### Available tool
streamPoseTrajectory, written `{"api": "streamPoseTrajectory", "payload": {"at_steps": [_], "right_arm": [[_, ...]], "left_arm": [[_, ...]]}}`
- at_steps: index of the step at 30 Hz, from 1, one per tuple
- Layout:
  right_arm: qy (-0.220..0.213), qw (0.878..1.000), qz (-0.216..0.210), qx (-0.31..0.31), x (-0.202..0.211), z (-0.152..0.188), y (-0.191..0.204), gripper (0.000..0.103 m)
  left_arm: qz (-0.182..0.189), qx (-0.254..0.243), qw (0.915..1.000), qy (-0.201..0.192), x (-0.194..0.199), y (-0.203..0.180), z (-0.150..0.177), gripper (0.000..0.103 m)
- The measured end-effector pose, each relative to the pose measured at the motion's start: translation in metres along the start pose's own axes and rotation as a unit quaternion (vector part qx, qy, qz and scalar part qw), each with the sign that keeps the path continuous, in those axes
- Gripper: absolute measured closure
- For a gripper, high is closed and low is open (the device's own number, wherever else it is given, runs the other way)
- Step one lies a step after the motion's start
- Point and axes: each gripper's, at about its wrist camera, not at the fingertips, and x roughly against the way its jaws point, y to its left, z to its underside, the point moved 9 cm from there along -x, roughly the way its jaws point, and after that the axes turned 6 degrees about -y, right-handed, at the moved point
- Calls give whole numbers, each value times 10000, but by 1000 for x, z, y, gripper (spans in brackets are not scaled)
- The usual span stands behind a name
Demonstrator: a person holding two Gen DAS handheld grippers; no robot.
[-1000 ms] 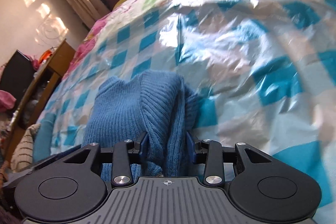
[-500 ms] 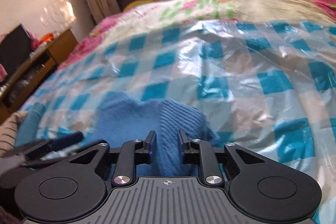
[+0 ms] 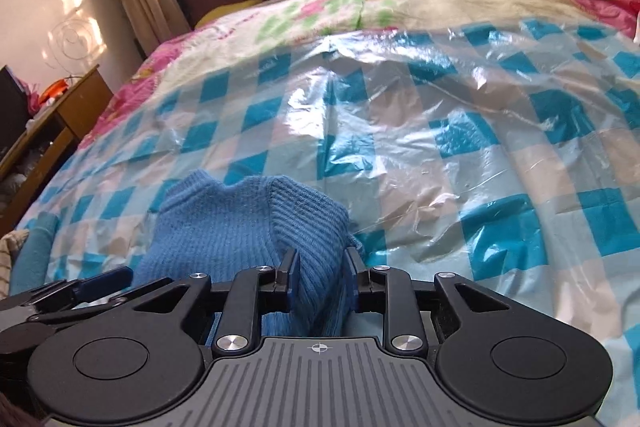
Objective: Fold small clothes
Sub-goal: 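Push the sweater bundle's edge square with both open grippers, then withdraw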
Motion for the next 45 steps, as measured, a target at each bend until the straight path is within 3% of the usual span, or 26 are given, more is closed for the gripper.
{"api": "streamPoseTrajectory", "payload": {"at_steps": [5, 8, 16, 22, 34, 45], "right_arm": [[207, 9991, -137, 336, 20, 33, 14, 78], [353, 9985, 44, 424, 16, 50, 11, 78], [103, 9981, 172, 580, 41, 45, 25, 78], [425, 9961, 463, 623, 36, 67, 22, 78], [380, 9963, 493, 587, 63, 79, 34, 78], [430, 9968, 490, 470, 77, 99, 38, 71]], "left_arm": [[7, -57, 9999, 102, 17, -5, 21, 37], [4, 14, 9996, 277, 18, -6, 34, 36], [66, 131, 9991, 389, 35, -11, 44, 37], [102, 208, 9976, 654, 38, -12, 64, 36], [208, 283, 9975, 605, 60, -15, 70, 36], [197, 265, 9957, 863, 71, -20, 94, 36]]}}
